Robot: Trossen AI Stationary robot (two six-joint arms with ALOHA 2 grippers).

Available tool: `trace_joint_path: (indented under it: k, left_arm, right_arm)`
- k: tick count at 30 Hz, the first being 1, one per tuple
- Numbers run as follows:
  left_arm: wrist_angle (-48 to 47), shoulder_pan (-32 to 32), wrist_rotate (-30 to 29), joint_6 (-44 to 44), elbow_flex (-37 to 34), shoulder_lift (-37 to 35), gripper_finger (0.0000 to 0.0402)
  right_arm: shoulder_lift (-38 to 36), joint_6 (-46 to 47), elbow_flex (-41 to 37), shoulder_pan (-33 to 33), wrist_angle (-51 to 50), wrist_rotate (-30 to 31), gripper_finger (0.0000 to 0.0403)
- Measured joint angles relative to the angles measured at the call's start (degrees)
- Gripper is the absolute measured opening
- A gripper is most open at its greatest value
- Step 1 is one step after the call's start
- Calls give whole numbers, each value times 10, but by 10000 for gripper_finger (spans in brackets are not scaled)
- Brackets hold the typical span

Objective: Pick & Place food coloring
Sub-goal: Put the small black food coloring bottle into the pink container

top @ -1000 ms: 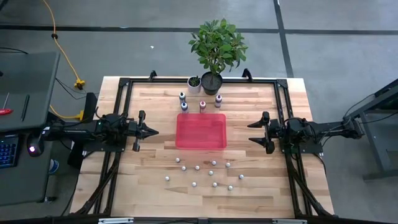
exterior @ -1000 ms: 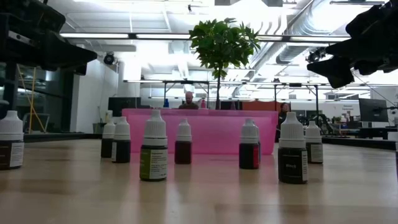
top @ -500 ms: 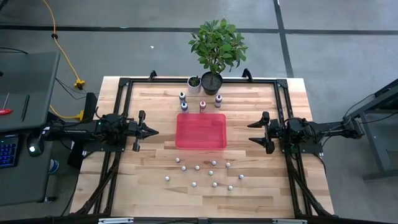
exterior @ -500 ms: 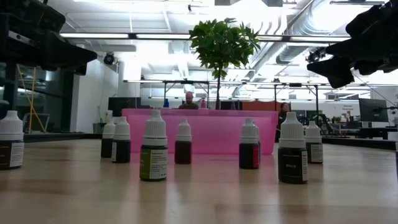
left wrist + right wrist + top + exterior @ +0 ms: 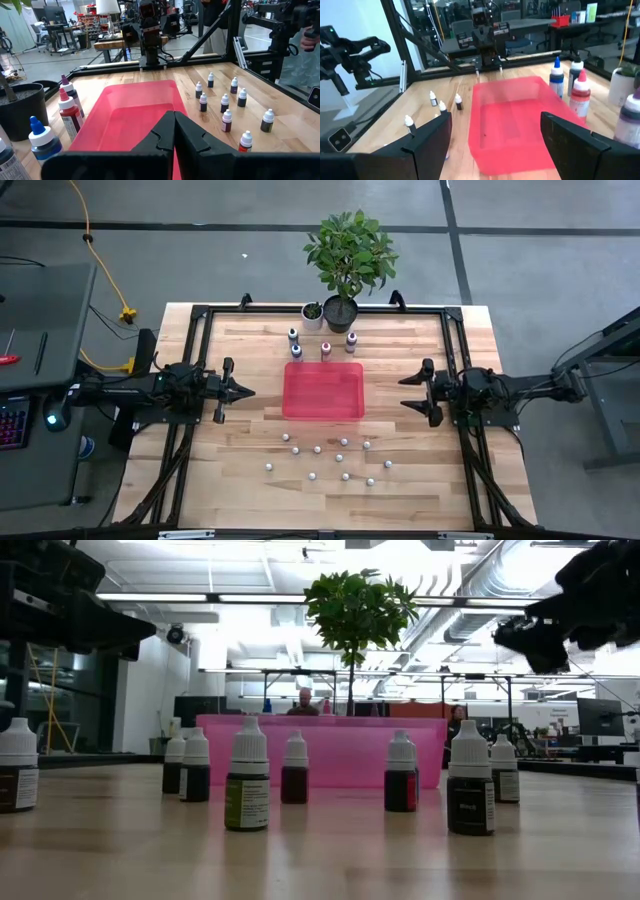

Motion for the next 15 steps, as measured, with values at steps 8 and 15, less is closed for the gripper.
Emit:
trace_joint_path:
  k: [8,15]
  left_arm:
    - [0,0,0,0,0,0,0]
    - [0,0,0,0,0,0,0]
  right_arm:
    - [104,-12,172,0,-190,8,293]
    - [246,94,341,0,-287,5,293]
